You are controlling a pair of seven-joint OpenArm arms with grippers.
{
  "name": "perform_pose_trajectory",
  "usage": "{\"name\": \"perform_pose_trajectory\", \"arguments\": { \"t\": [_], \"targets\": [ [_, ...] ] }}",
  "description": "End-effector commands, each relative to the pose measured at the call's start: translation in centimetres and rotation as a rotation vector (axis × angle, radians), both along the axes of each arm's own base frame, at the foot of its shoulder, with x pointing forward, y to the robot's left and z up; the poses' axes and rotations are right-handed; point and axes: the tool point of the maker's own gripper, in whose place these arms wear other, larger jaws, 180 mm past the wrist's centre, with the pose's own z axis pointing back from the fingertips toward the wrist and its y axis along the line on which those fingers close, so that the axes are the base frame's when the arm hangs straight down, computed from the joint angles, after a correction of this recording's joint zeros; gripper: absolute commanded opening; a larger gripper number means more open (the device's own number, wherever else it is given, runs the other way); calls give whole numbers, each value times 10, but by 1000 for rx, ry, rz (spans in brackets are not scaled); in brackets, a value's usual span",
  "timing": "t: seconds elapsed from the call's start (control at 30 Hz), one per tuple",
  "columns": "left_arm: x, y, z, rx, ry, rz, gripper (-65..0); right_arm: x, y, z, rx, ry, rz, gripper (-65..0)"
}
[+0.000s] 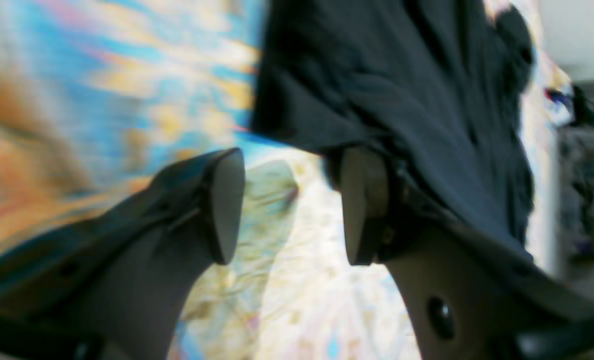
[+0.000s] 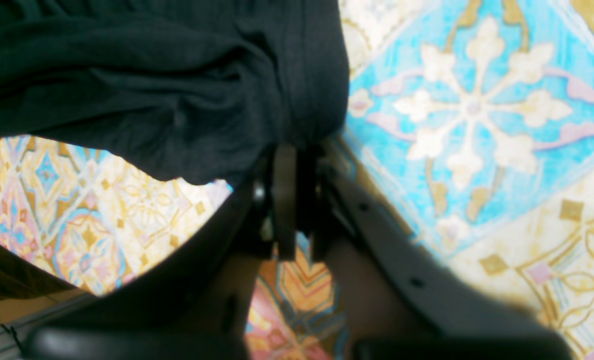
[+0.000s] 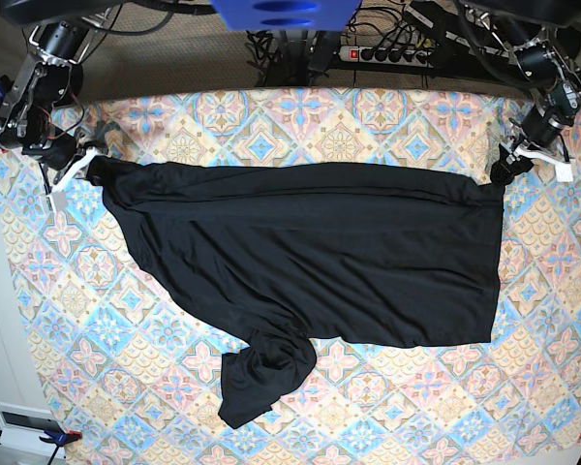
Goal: Layout the t-shirt on the table in an organized manner, then fold the t-shirt properly
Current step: 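Drag the held shirt edge with both grippers toward the robot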
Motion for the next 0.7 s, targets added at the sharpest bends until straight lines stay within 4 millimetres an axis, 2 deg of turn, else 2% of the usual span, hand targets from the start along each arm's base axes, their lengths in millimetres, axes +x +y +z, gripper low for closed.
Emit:
{"name": "perform_pose_trajectory", "arguments": {
  "t": [0.0, 0.33, 0.5, 0.57, 0.67],
  "targets": [
    [7, 6, 8, 33, -17, -7, -357, 10, -7, 14, -9, -51, -6, -636],
    [29, -25, -6, 28, -2, -28, -356, 9, -7, 14, -11, -51, -5, -636],
    [35, -34, -7, 11, -8, -32, -369, 9, -7, 15, -12, -55, -3, -636],
    [35, -34, -6, 11, -10, -32, -411, 10, -7, 16, -13, -57, -4, -636],
    [36, -32, -5, 10, -17, -26, -559, 10, -7, 16, -13, -57, -4, -636]
  ]
}}
